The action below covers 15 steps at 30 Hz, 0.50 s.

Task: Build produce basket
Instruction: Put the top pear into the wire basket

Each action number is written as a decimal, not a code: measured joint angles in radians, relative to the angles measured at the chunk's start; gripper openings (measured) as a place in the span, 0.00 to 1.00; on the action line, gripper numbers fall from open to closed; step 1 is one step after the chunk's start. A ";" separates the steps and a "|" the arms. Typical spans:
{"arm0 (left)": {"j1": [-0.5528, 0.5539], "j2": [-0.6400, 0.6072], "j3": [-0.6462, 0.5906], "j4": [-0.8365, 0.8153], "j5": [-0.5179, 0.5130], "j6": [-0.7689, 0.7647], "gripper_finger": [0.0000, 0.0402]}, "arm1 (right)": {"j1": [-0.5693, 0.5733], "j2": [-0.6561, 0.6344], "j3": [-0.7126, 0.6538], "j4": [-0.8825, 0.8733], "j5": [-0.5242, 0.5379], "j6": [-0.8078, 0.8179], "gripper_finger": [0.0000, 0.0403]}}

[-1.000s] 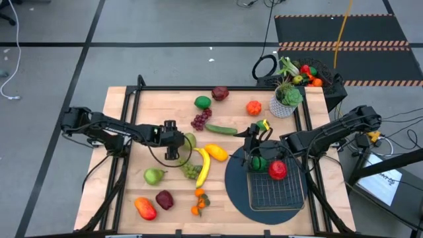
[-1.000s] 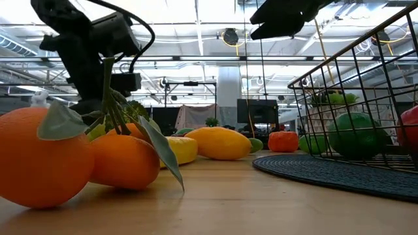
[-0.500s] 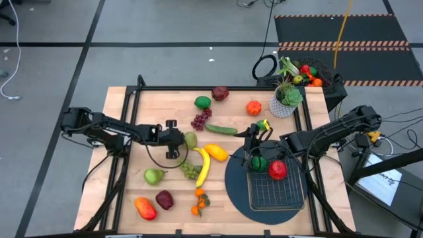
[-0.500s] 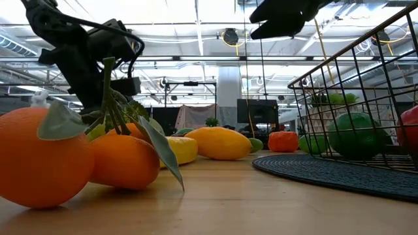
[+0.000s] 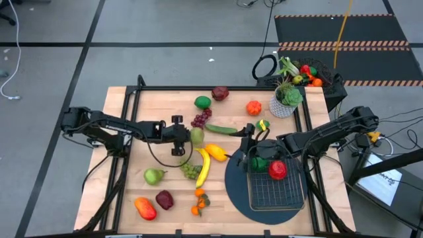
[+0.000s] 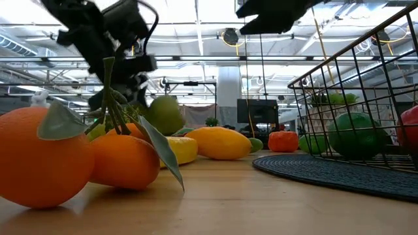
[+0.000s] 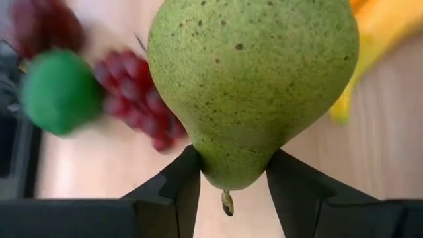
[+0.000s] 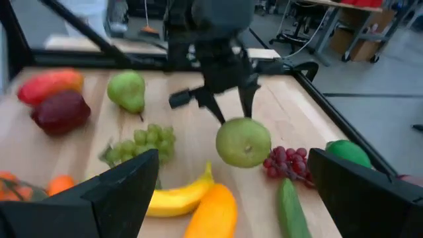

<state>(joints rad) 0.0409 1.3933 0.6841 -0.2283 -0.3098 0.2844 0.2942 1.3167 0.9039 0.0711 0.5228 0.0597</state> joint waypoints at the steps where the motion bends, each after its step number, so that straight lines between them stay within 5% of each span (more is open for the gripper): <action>1: -0.006 0.000 0.023 -0.014 -0.012 0.013 0.39 | -0.003 0.012 0.000 0.008 0.000 -0.022 0.94; 15: -0.092 0.000 0.225 -0.038 -0.086 0.197 0.39 | -0.068 0.165 0.000 0.229 -0.003 -0.198 0.99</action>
<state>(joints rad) -0.0506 1.3930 0.9092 -0.2667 -0.3955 0.4813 0.2262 1.4813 0.9035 0.3002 0.5194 -0.1384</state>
